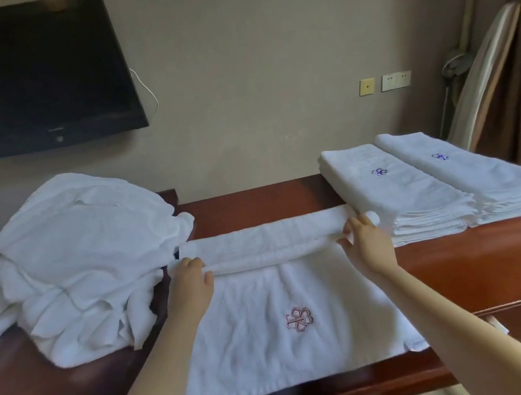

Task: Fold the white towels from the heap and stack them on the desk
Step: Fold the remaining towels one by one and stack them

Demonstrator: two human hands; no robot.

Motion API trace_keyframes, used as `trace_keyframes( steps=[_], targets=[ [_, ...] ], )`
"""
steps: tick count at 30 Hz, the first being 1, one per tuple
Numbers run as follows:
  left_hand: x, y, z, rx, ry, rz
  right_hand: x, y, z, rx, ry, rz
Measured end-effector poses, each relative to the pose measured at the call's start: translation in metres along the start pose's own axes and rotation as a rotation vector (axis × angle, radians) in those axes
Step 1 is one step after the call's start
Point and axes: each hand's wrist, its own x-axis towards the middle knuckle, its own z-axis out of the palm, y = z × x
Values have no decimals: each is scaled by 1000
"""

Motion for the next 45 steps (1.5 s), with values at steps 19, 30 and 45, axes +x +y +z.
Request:
trace_keyframes(
  steps=[19, 30, 45],
  targets=[
    [-12, 28, 15, 146, 103, 139, -25, -12, 18, -97, 35, -184],
    [20, 26, 63, 270, -365, -20, 10, -34, 65, -191, -361, -290],
    [29, 40, 61, 320, -301, -46, 7, -26, 46, -156, -274, -100]
  ],
)
